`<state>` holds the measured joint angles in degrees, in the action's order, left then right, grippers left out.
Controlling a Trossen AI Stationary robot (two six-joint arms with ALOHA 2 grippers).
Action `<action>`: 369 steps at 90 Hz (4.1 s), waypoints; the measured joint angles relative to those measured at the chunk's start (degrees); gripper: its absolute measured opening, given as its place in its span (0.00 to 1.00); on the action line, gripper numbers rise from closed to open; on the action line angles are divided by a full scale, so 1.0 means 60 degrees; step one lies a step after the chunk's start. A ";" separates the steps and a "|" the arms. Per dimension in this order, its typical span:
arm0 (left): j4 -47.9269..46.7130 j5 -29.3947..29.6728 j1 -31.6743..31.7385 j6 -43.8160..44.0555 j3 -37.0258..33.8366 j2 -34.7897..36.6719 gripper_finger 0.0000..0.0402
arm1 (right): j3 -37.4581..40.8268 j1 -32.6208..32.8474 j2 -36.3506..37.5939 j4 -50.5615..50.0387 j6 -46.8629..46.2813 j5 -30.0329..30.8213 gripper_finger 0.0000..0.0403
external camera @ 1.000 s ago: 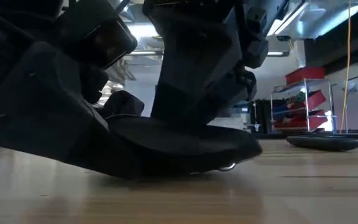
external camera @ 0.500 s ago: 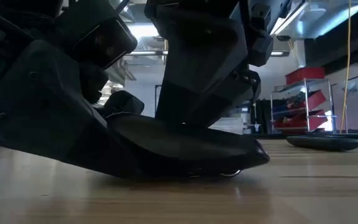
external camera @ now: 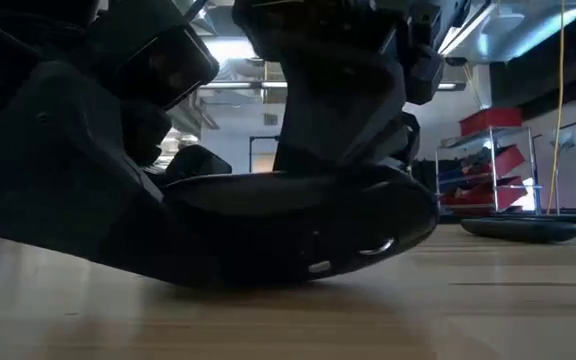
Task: Insert battery
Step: Insert the silver battery into the computer mouse
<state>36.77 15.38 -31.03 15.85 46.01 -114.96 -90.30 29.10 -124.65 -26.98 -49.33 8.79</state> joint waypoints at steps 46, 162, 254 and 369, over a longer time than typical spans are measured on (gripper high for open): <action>-0.0007 0.0098 0.0015 0.0039 -0.0002 -0.0003 0.78 | -0.0022 0.0015 0.0238 -0.0474 0.1525 -0.2101 0.17; 0.0007 -0.2081 0.0214 -0.5587 0.0187 0.0783 0.78 | -0.1048 0.0857 0.0428 -0.1199 0.0469 -0.1106 0.21; -0.1842 -0.5529 0.1668 -0.9399 0.2531 -0.0539 0.78 | -0.1042 0.1592 0.0424 -0.0946 -0.1543 -0.1059 0.21; -0.3311 -0.3273 0.1162 -0.6192 0.3011 -0.0750 0.69 | 0.0601 0.1290 0.0424 -0.0441 -0.2544 0.2047 0.39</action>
<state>16.91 -4.26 -24.05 -21.31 64.07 -119.46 -86.70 36.84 -122.10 -29.63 -64.59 21.08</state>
